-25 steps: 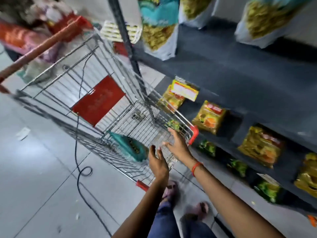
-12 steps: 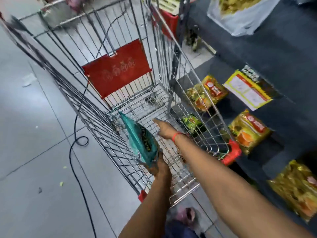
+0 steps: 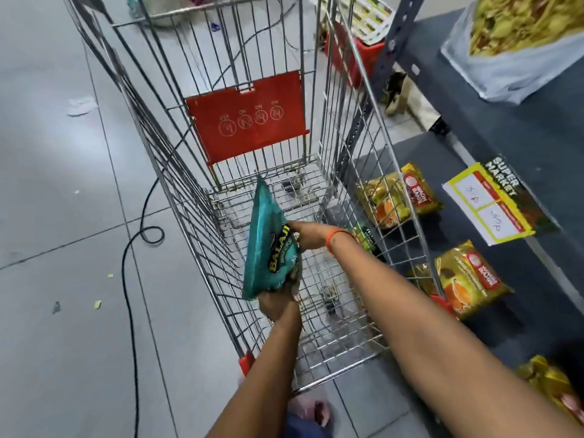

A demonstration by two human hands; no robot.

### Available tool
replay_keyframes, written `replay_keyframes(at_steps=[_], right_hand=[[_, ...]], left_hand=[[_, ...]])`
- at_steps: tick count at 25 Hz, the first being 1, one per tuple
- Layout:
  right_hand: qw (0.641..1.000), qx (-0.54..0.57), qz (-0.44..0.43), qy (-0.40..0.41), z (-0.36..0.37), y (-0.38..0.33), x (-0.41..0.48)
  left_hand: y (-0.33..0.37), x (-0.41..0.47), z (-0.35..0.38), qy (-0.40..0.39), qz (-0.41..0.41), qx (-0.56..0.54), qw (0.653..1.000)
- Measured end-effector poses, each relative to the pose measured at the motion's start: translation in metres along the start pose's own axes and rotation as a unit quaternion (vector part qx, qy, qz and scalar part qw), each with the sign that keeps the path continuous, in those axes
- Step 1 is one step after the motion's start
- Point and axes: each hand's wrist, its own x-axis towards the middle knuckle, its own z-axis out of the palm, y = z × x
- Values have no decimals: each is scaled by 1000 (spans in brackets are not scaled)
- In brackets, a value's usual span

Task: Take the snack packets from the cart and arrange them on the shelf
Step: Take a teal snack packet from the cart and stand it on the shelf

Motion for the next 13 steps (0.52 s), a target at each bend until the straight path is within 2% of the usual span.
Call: replay_keyframes(at_steps=[1, 2, 4, 6, 8, 10, 13], right_hand=[[1000, 12, -10, -1, -9, 3, -14], [999, 39, -24, 3, -18, 7, -30], [991, 129, -31, 23, -37, 6, -75], [971, 221, -41, 78, -46, 4, -126], [934, 306, -68, 169, -48, 5, -168], [881, 373, -91, 276, -49, 2, -206], [805, 421, -118, 400, -51, -6, -254]], left_hand=[[8, -4, -4, 26, 49, -11, 998], [19, -11, -9, 8, 97, -44, 994], [38, -27, -19, -82, 164, -103, 978], [62, -44, -27, -155, 220, -65, 961], [91, -59, -34, -240, 265, -48, 933], [128, -88, -40, -311, 304, -20, 900], [169, -126, -44, -402, 347, 3, 847]])
